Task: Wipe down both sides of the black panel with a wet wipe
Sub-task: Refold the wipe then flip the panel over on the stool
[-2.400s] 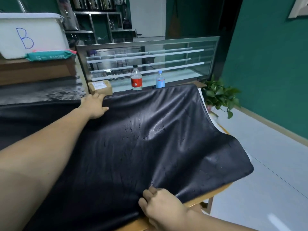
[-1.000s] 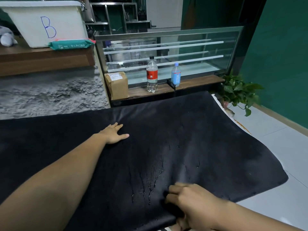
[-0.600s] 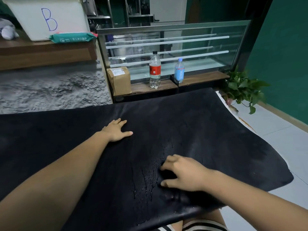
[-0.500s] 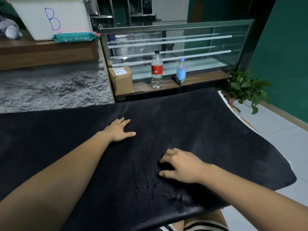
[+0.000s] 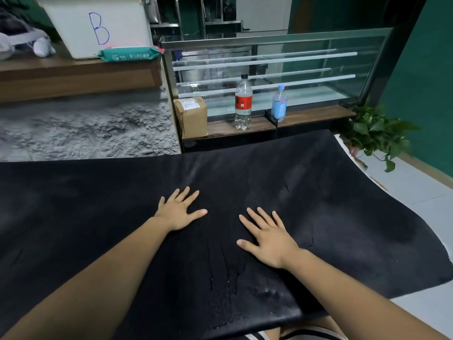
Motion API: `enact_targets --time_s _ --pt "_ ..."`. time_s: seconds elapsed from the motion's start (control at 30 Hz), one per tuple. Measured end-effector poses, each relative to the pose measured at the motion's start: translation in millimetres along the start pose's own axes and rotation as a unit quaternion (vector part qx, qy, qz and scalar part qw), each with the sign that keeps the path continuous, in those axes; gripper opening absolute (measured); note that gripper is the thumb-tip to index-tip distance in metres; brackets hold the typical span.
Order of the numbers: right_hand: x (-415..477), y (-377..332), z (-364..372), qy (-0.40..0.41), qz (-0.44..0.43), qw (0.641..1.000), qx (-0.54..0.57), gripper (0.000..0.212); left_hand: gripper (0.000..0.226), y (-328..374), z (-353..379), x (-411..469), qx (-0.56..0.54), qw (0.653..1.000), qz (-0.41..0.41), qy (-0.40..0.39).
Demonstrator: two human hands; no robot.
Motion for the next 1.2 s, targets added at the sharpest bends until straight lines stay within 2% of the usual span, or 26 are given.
enact_targets --time_s 0.57,1.03,1.2 --pt "-15 -10 3 0.016 0.005 1.0 -0.025 0.085 0.092 -5 15 -12 -0.009 1.0 0.002 0.019" --pt "-27 -7 6 0.02 -0.007 0.999 -0.046 0.076 0.09 2 10 -27 0.018 0.999 -0.021 -0.034" --pt "-24 -11 -4 -0.035 -0.009 0.999 -0.022 0.079 0.093 -4 -1 -26 -0.002 0.997 -0.005 -0.08"
Point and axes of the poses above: each hand's wrist, its own x-axis towards the middle knuckle, its own z-axis out of the palm, y = z × x, the point moved 6 cm from there along x, towards the middle knuckle, and after that the axes turned 11 degrees about -z, right-handed, at the moved point
